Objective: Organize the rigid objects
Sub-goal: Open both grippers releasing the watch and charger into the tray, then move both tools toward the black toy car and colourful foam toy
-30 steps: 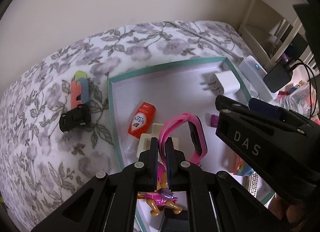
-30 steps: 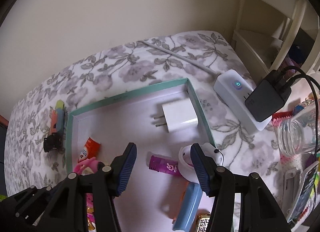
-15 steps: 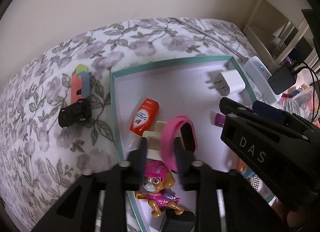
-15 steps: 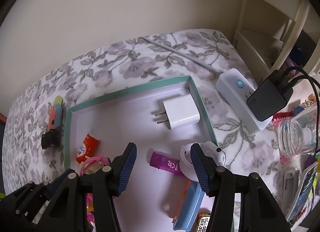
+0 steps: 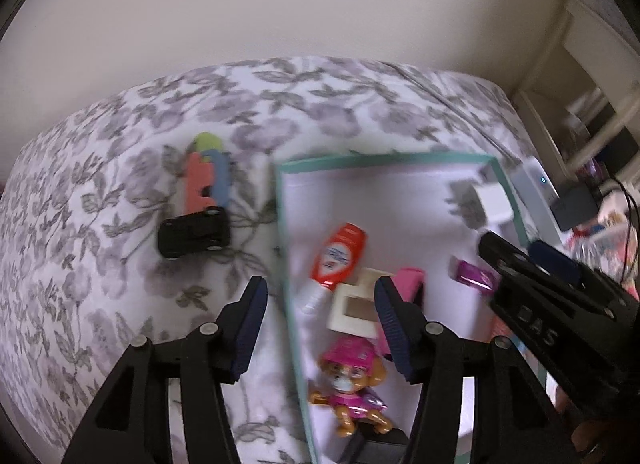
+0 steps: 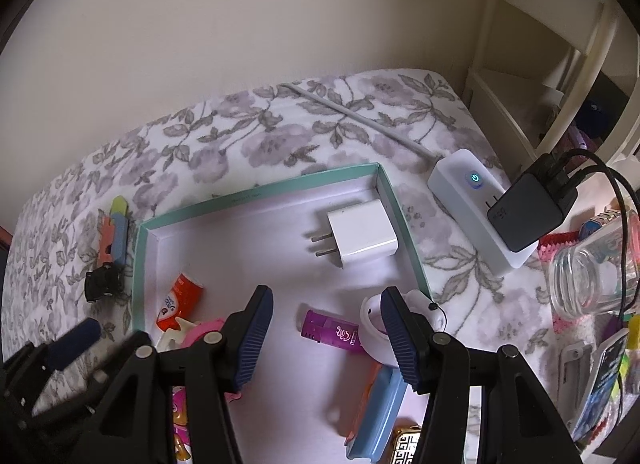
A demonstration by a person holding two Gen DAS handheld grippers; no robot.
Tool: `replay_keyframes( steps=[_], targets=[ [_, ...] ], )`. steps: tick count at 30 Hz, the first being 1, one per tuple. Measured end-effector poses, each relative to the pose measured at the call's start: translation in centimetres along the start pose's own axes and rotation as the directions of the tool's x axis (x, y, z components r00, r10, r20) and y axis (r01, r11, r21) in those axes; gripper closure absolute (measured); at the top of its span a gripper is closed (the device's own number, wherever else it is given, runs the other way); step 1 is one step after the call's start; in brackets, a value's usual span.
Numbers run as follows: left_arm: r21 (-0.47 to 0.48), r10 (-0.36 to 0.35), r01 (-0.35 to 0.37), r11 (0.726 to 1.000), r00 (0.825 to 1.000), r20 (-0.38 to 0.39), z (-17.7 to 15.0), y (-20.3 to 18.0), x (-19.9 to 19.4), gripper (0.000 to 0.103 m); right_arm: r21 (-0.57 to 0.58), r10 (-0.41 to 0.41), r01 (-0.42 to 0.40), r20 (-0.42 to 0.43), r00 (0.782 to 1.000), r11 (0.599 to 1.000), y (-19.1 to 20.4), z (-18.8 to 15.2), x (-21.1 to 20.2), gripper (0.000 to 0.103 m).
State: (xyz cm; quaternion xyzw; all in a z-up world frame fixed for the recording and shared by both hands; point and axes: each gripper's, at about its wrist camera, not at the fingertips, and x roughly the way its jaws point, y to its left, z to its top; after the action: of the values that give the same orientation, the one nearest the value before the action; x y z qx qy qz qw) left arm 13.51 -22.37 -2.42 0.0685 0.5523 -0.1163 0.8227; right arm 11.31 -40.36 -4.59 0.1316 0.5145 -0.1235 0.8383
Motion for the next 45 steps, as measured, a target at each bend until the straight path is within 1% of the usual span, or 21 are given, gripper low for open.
replay_keyframes(
  steps=[2,4,5,8,10,14,16,20,22,26,29,31,34,39,45],
  targets=[
    [-0.033,0.021,-0.021,0.999,1.000,0.007,0.3,1.1,0.0,0.042,-0.002,0.001,-0.001,-0.001,1.000,1.000,0.2,0.0,0.0,0.042],
    [-0.062,0.045,-0.044,0.997,0.999,0.012,0.5,2.2,-0.1,0.033,-0.010,0.001,-0.001,-0.001,1.000,1.000,0.5,0.0,0.0,0.038],
    [-0.078,0.054,-0.053,0.996,0.998,0.015,0.6,2.8,-0.1,0.031,-0.017,0.000,-0.001,-0.001,1.000,1.000,0.8,0.0,0.1,0.037],
    [-0.119,0.070,-0.068,0.991,0.997,0.012,0.7,4.4,0.0,0.031,-0.040,0.003,-0.003,-0.001,1.000,0.999,1.6,-0.1,0.1,0.037],
    [-0.146,0.078,-0.076,0.986,0.997,0.008,0.8,5.5,0.1,0.031,-0.051,0.012,-0.012,-0.001,1.000,0.999,2.2,-0.2,0.1,0.033],
    [-0.204,0.090,-0.088,0.975,0.996,0.002,0.8,8.0,0.3,0.031,-0.078,0.028,-0.028,0.004,1.000,0.997,3.5,-0.3,0.0,0.030],
    [-0.245,0.092,-0.090,0.965,0.996,-0.001,0.7,9.6,0.4,0.030,-0.089,0.030,-0.030,0.005,1.000,0.996,4.0,-0.3,0.0,0.026],
    [-0.323,0.096,-0.094,0.942,0.995,-0.010,0.6,12.9,0.4,0.030,-0.107,0.052,-0.051,0.011,0.999,0.993,5.3,-0.5,-0.1,0.022],
    [-0.356,0.103,-0.102,0.929,0.995,-0.015,0.4,14.5,0.4,0.030,-0.108,0.069,-0.067,0.012,0.998,0.992,5.8,-0.5,-0.1,0.018],
    [-0.414,0.132,-0.129,0.901,0.991,-0.021,0.1,17.8,0.1,0.030,-0.116,0.097,-0.094,0.023,0.995,0.989,7.2,-0.6,-0.2,0.014],
    [-0.451,0.133,-0.129,0.883,0.991,-0.023,-0.2,19.9,0.0,0.030,-0.133,0.113,-0.107,0.037,0.993,0.985,8.5,-0.7,-0.3,0.009],
    [-0.467,0.130,-0.126,0.875,0.991,-0.024,-0.4,21.0,0.0,0.029,-0.144,0.127,-0.120,0.042,0.991,0.982,9.4,-0.8,-0.3,0.005],
    [-0.473,0.135,-0.129,0.871,0.991,-0.022,-0.4,22.1,0.0,0.010,-0.156,0.142,-0.133,0.048,0.989,0.979,10.6,-1.0,-0.2,0.002],
    [-0.481,0.143,-0.131,0.867,0.990,-0.012,-0.4,23.2,-0.1,0.010,-0.173,0.147,-0.137,0.048,0.988,0.975,12.4,-1.2,0.5,0.001],
    [-0.478,0.153,-0.133,0.868,0.988,0.001,0.1,23.6,0.4,0.010,-0.214,0.160,-0.144,0.056,0.986,0.966,14.7,-1.5,0.9,0.000]
  ],
)
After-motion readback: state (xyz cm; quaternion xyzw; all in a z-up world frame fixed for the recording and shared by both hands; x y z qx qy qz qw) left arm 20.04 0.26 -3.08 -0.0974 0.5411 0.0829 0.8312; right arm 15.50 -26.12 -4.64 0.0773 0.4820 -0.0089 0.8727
